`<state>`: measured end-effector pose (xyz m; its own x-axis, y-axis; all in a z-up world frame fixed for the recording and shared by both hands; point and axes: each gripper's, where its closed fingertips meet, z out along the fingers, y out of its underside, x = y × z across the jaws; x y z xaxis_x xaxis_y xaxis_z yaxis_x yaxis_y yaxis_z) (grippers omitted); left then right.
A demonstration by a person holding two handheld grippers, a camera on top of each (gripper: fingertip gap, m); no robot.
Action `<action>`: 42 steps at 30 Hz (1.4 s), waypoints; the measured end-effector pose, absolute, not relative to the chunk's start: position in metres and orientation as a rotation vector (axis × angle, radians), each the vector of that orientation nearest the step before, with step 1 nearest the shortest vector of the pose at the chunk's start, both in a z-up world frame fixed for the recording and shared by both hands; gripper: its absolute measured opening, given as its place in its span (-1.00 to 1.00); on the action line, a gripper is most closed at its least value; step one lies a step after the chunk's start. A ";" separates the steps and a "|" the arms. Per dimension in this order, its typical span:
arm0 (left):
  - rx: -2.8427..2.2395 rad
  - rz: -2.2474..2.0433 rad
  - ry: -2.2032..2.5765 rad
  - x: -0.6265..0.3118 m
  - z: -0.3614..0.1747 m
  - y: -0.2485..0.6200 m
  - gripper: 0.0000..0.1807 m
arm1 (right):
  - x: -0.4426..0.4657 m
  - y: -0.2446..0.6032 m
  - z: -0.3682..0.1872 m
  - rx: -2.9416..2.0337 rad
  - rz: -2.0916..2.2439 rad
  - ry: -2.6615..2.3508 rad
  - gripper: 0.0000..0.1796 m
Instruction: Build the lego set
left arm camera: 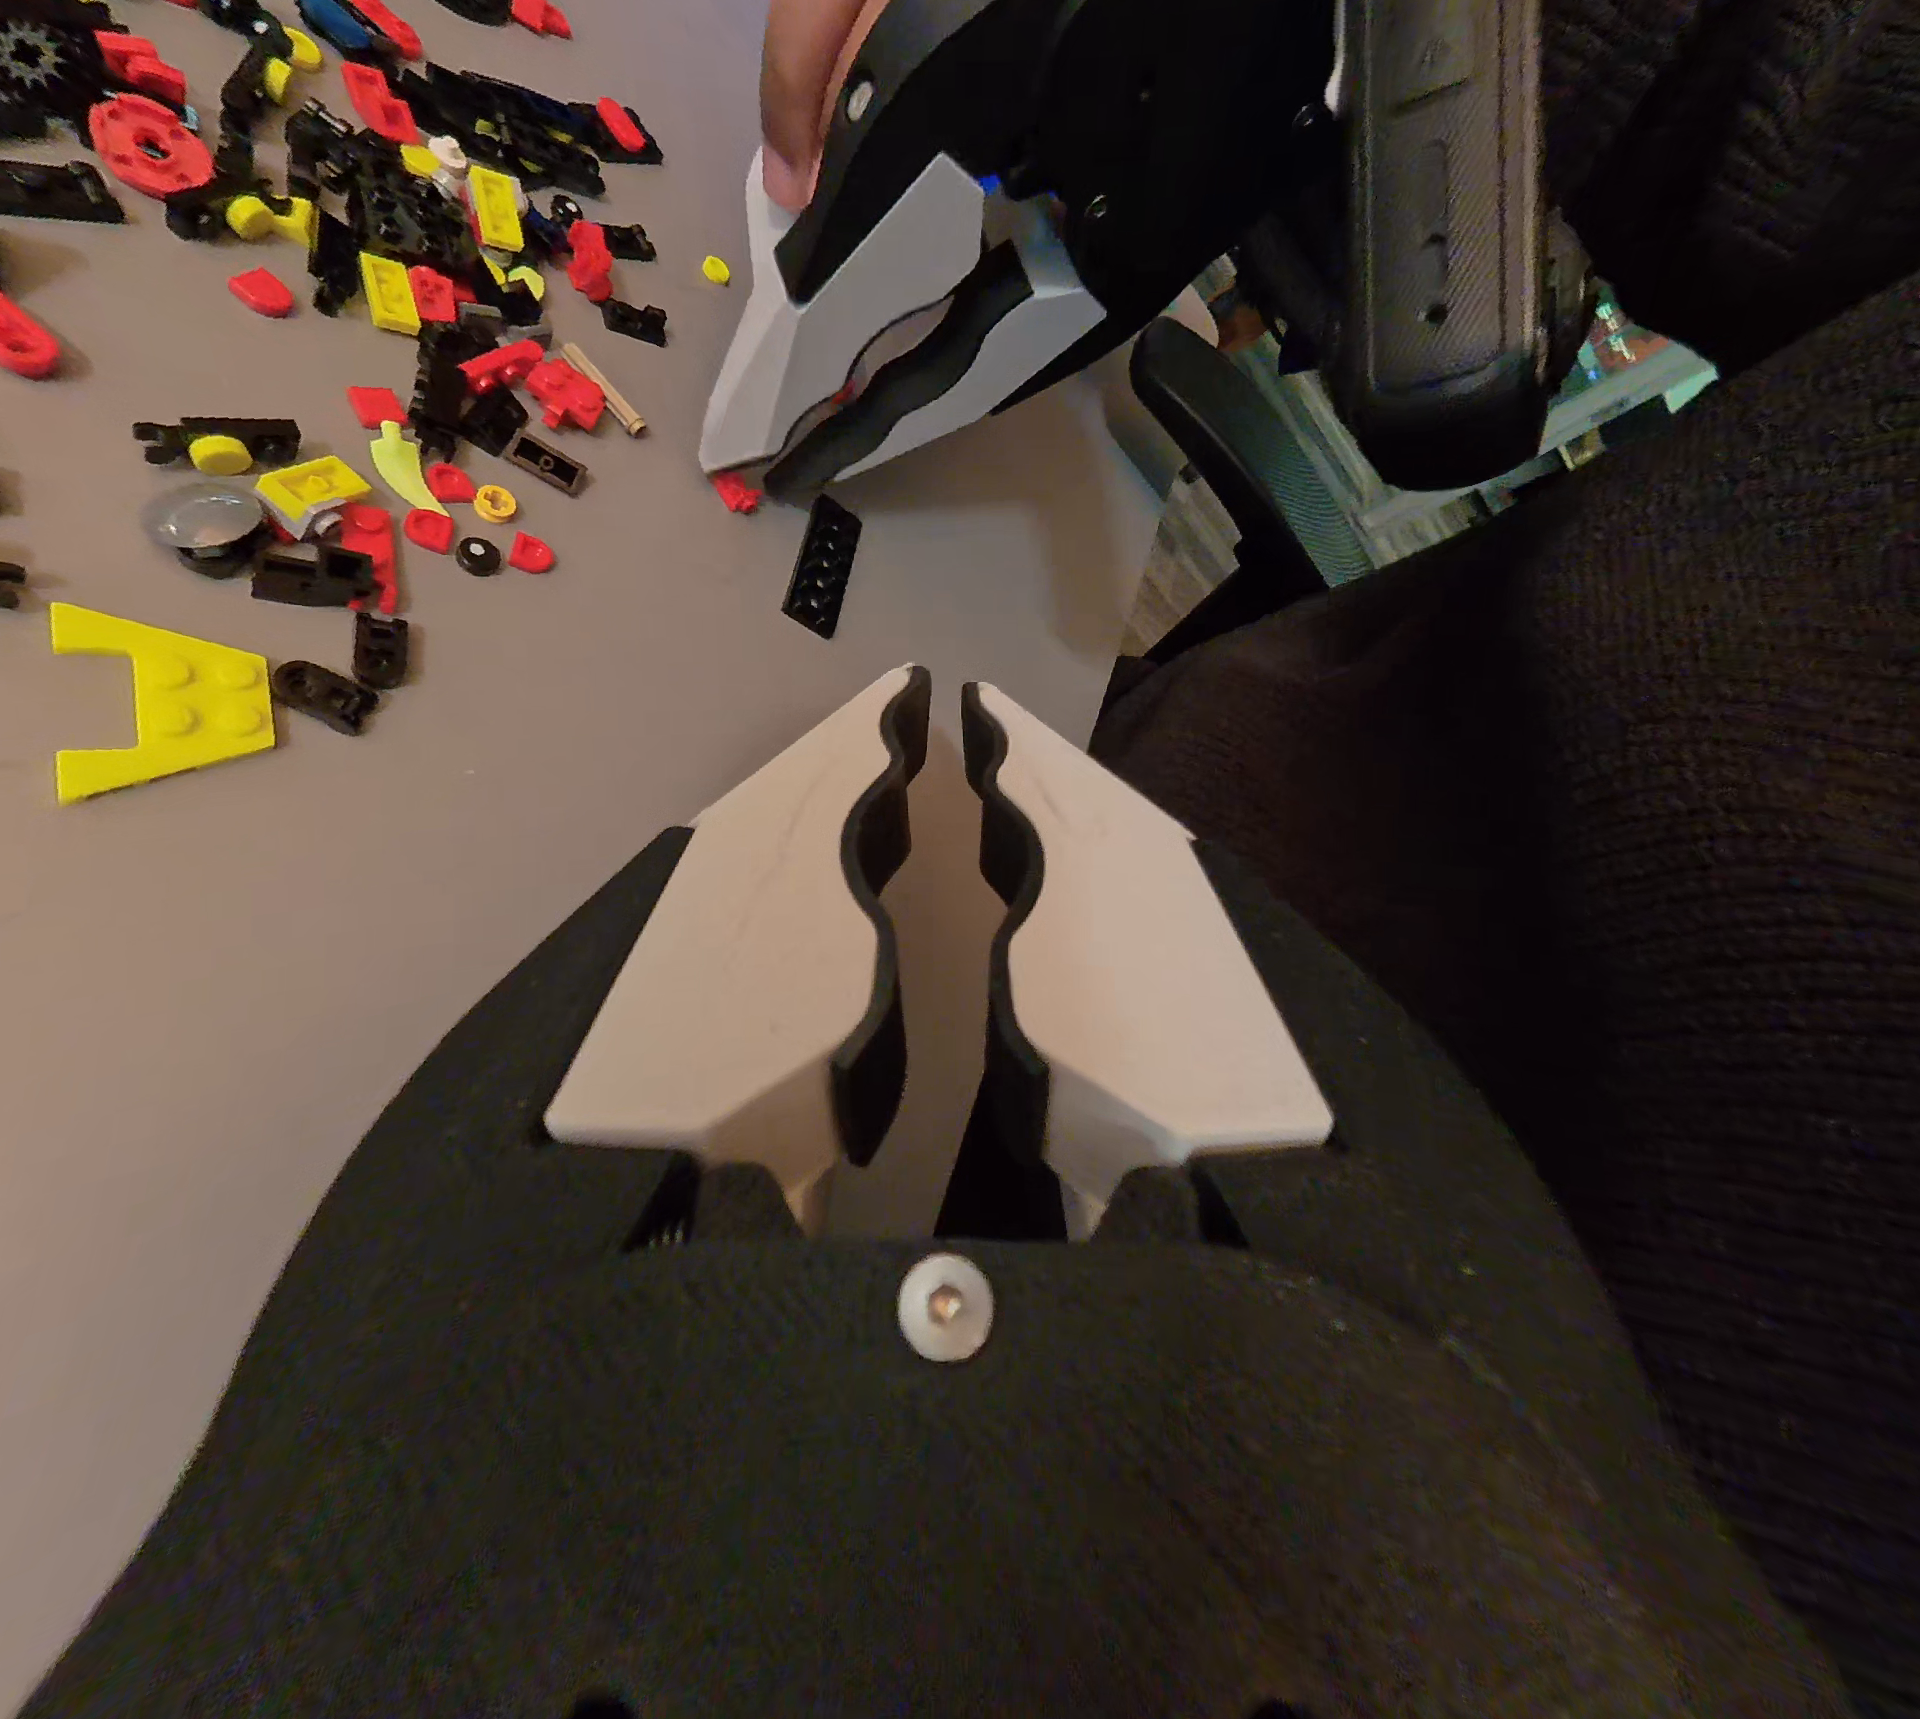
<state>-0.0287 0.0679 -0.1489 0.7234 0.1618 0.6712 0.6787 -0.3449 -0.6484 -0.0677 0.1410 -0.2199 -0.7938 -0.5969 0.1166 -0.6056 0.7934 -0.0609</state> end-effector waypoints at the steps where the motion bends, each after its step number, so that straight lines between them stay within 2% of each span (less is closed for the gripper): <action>1: -1.876 -0.621 -0.648 -0.028 -0.148 0.068 -0.97 | -0.066 0.140 -0.221 0.974 0.146 -2.898 -0.81; 12: -1.907 -0.588 -0.616 -0.025 -0.148 0.069 -0.97 | -0.066 0.143 -0.222 0.726 0.164 -3.040 -0.93; 23: -1.903 -0.604 -0.593 -0.020 -0.143 0.069 -0.98 | -0.053 0.127 -0.199 -0.137 0.558 -3.137 -0.94; 29: -2.089 -0.496 -0.629 -0.024 -0.172 0.057 -1.00 | -0.047 0.118 -0.211 -0.074 0.445 -3.062 -0.94; 42: -2.116 -0.491 -0.598 -0.019 -0.173 0.058 -1.00 | -0.042 0.111 -0.216 -0.078 0.475 -3.119 -0.94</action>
